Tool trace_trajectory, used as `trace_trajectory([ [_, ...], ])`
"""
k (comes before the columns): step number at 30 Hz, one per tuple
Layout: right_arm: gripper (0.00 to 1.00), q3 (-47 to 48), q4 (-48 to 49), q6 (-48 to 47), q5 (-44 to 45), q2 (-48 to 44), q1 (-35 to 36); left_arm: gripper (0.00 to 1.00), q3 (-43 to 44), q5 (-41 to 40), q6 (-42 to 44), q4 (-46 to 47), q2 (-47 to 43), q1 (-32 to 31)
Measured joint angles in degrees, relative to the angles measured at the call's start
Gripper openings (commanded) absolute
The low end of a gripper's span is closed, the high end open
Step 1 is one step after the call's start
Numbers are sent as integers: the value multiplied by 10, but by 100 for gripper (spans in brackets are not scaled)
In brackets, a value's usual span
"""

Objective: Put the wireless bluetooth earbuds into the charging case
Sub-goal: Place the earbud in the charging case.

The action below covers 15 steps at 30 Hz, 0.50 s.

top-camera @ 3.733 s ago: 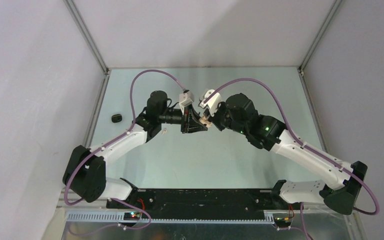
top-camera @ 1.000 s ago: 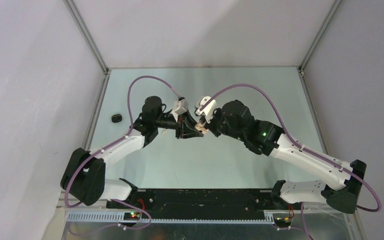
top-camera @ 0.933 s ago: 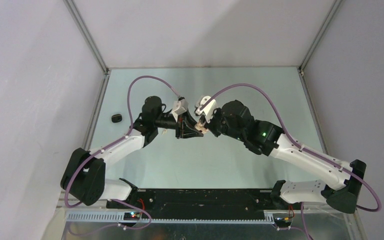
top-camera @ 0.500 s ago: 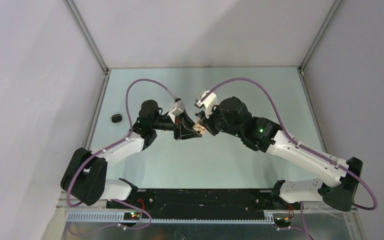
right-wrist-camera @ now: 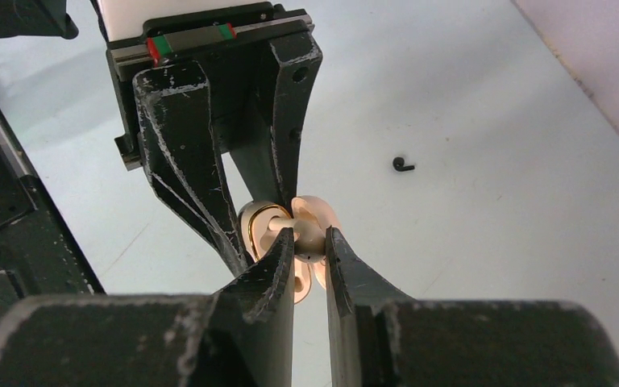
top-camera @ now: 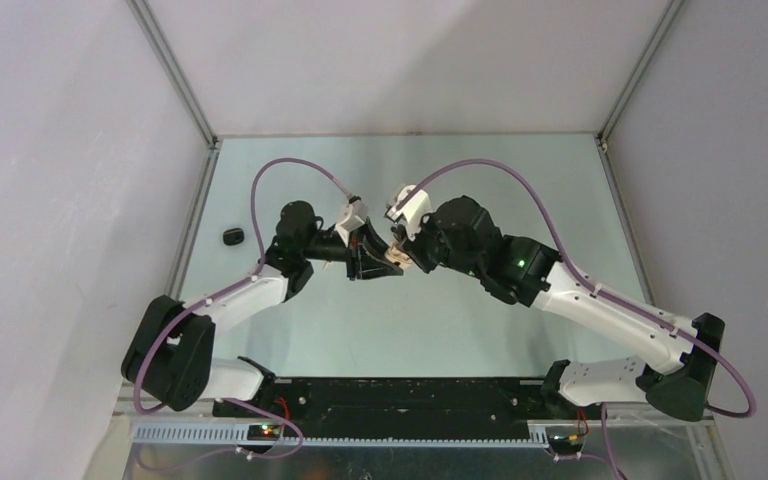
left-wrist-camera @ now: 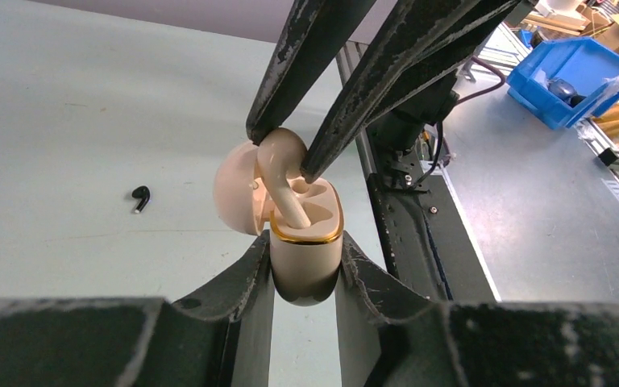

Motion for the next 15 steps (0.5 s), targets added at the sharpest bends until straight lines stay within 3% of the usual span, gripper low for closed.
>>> trace_trajectory([
  [15, 3, -5, 7, -81, 66, 7, 45, 0, 4, 0, 2, -41, 0, 0],
])
